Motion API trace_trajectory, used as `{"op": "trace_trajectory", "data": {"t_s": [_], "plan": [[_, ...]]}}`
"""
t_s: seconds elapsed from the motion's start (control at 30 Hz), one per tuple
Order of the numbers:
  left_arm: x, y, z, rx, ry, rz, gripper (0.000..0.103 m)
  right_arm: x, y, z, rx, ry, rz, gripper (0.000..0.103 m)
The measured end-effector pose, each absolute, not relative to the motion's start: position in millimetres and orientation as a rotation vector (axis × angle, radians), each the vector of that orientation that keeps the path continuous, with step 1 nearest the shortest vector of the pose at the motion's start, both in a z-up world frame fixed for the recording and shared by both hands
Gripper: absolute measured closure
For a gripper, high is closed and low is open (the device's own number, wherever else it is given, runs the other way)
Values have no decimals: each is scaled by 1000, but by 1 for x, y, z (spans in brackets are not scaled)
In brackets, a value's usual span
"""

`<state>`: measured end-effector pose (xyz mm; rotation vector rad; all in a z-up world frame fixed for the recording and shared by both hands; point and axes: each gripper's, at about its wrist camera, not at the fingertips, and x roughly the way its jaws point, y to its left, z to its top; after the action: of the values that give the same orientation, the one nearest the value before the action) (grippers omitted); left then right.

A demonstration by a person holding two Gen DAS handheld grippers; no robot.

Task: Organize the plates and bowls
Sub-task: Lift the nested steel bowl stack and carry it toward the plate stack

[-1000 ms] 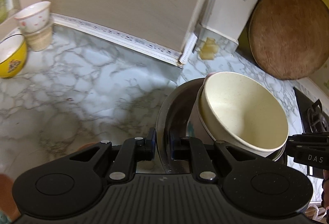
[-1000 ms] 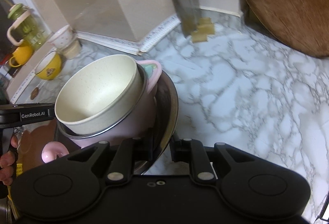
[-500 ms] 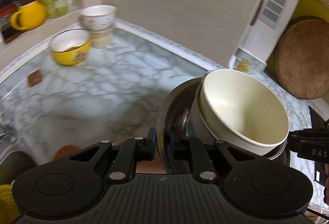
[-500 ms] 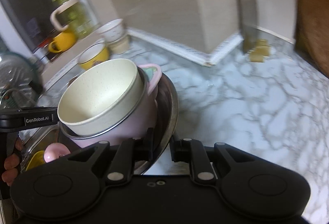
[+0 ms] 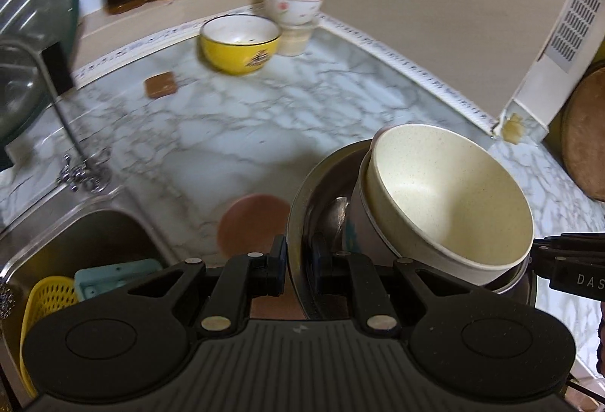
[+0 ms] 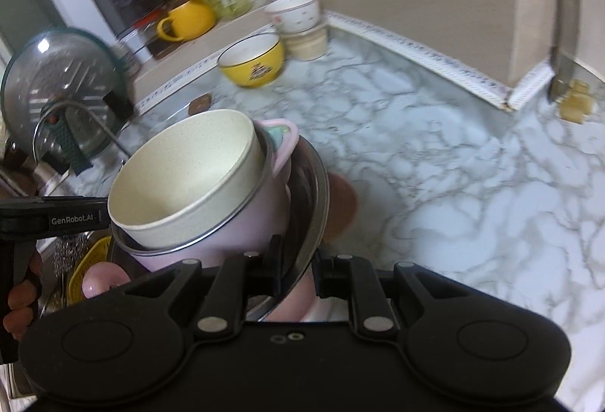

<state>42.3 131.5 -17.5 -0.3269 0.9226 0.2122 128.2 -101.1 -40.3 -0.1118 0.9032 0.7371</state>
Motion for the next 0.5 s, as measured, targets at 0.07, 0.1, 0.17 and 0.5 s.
{"op": "trace_trajectory", "data": {"t_s": [0.07, 0.1, 0.17, 0.5], "plan": [[38, 133, -22, -315, 922, 223, 91, 129, -95, -47, -120, 914, 749, 86], [35, 134, -25, -309, 920, 227, 91, 129, -94, -50, -125, 918, 752, 86], [34, 133, -30, -299, 918, 233, 91, 129, -92, -57, -134, 924, 758, 86], [32, 130, -53, -296, 928, 229, 91, 128, -88, -76, -170, 923, 756, 86]]}}
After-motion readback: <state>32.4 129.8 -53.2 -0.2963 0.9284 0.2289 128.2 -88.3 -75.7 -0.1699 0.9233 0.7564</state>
